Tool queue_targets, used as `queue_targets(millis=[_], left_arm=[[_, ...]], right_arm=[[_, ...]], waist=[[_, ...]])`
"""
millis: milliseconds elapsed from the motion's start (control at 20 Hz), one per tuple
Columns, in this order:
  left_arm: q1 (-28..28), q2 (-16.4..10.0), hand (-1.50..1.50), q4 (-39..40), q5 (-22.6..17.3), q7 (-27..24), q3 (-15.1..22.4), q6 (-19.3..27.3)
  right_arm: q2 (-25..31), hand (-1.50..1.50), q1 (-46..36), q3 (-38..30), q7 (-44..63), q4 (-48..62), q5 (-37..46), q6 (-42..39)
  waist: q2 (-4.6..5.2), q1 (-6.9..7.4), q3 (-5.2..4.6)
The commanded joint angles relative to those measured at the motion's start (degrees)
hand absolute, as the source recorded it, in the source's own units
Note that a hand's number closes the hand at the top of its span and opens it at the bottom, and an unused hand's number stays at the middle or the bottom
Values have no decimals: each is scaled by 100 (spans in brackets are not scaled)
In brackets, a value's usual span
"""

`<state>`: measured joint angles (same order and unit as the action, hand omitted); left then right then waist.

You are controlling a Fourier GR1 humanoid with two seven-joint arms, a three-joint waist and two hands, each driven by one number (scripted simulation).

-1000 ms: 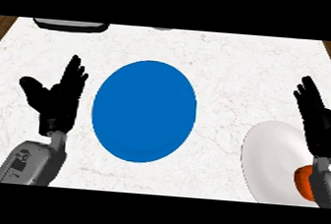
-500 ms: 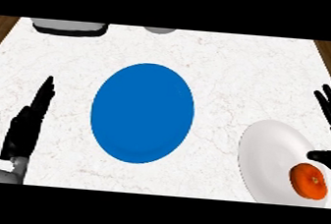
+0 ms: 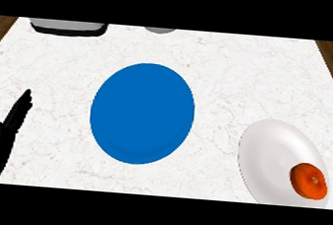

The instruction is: Pick the squash from the plate and place it in the plate

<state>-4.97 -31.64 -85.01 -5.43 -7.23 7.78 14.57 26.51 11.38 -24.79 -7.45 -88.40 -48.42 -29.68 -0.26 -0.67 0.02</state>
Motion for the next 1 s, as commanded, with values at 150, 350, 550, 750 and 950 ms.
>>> queue_targets(millis=[150,350,550,750,950], left_arm=[[-71,70,0,-78,152,-62,33,-5],[-86,72,0,-98,35,-67,-76,-103],[160,143,0,421,156,-331,-100,-277],[33,304,0,-32,255,-52,-66,-88],[206,166,0,71,230,87,-225,-329]], right_arm=[[1240,-150,334,-389,27,225,574,-1562],[1630,-150,398,-442,-33,85,1614,-1847],[1748,-150,-76,-172,85,246,2319,-1812],[1920,-150,-406,58,119,615,2993,-1988],[2040,-150,-1043,509,107,1058,3623,-2182]], waist=[[25,60,6],[24,103,5],[39,109,-1],[30,149,4],[41,166,5]])
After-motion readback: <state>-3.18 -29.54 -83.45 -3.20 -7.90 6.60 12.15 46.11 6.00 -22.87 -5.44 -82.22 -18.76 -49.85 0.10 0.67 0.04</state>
